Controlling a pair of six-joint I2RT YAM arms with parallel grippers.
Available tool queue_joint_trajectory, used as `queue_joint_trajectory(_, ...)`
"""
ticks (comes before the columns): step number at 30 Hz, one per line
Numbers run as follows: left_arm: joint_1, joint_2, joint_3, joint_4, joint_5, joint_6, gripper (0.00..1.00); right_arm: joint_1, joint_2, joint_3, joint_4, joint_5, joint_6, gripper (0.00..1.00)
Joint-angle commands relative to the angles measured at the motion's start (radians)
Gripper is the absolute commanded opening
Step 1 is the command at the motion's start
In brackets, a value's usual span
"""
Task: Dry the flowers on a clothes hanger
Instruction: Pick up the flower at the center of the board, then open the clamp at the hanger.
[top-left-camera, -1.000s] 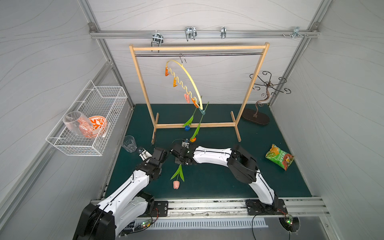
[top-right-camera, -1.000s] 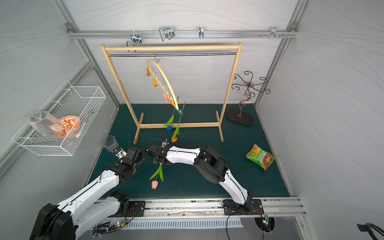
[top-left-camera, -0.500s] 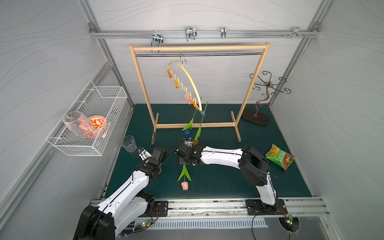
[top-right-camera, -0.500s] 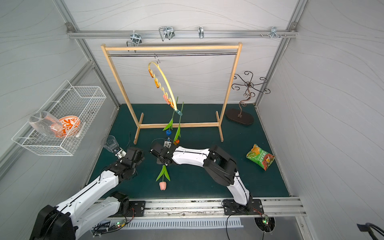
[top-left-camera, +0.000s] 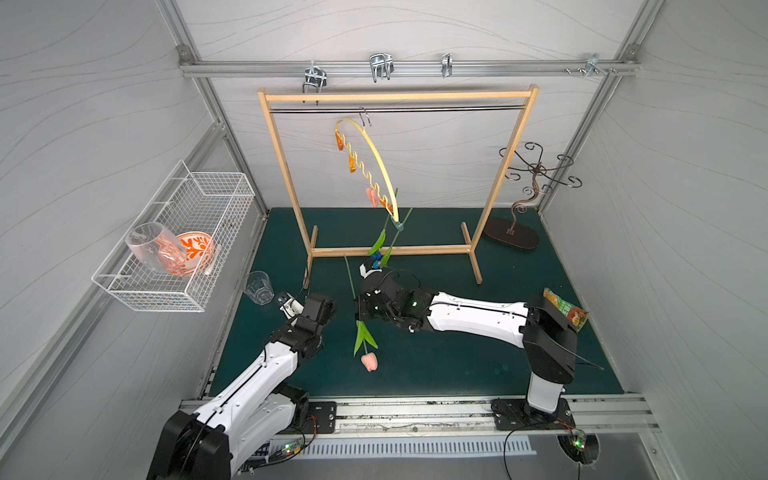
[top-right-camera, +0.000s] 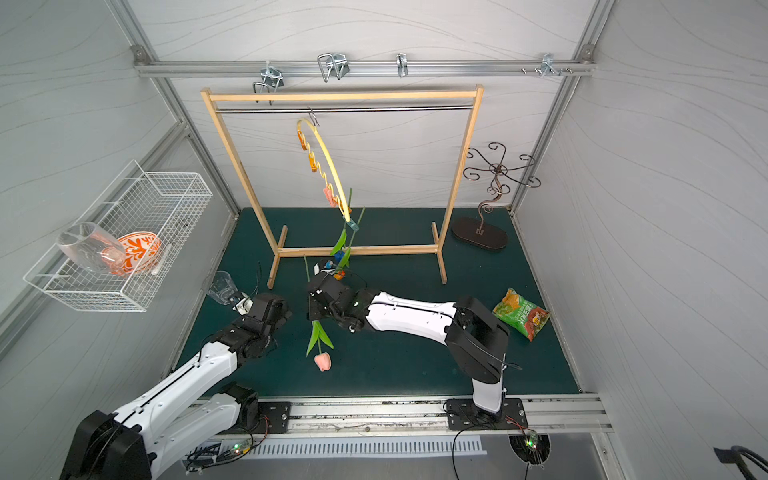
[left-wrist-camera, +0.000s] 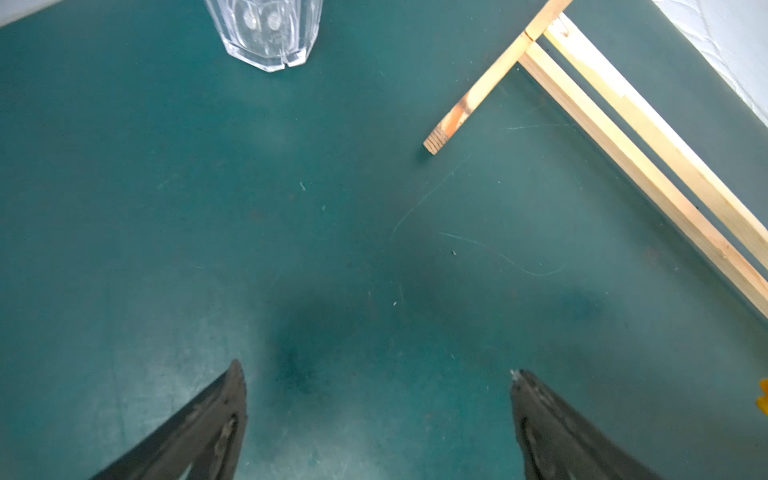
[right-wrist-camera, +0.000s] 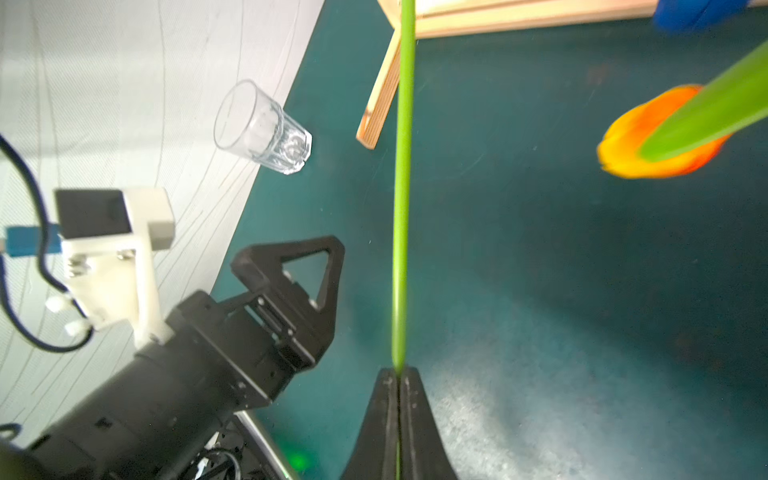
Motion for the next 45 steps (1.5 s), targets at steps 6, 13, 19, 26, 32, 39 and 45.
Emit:
queue_joint_trajectory(6,0.007,-0.098,-0.058,0.228,0.238,0.121,1.0,-0.108,-0.147,-0.018,0.01,0.011,-0.051,0.0)
queue_joint_trajectory(13,0.007,-0.167,-0.126,0.577,0.473,0.059,0.98,-0.14,-0.228,-0.034,-0.025,0.062,-0.06,0.0)
queue_joint_trajectory(19,0.008,-0.057,0.051,0.647,0.512,0.123,0.95,-0.168,-0.288,-0.075,-0.02,0.079,-0.061,0.0)
queue_joint_trajectory(26,0.022,0.205,0.353,0.694,0.596,0.19,0.92,-0.209,-0.323,-0.084,-0.02,0.076,-0.075,0.0)
queue_joint_trajectory(32,0.082,0.392,0.507,0.805,0.763,0.205,0.87,-0.257,-0.337,-0.078,-0.031,0.044,-0.098,0.0)
queue_joint_trajectory(39,0.11,0.584,0.631,0.999,0.902,0.229,0.86,-0.286,-0.337,-0.06,-0.029,-0.002,-0.167,0.0)
queue_joint_trajectory(45,0.107,0.713,0.69,1.215,0.949,0.327,0.73,-0.321,-0.329,-0.041,-0.034,-0.051,-0.197,0.0)
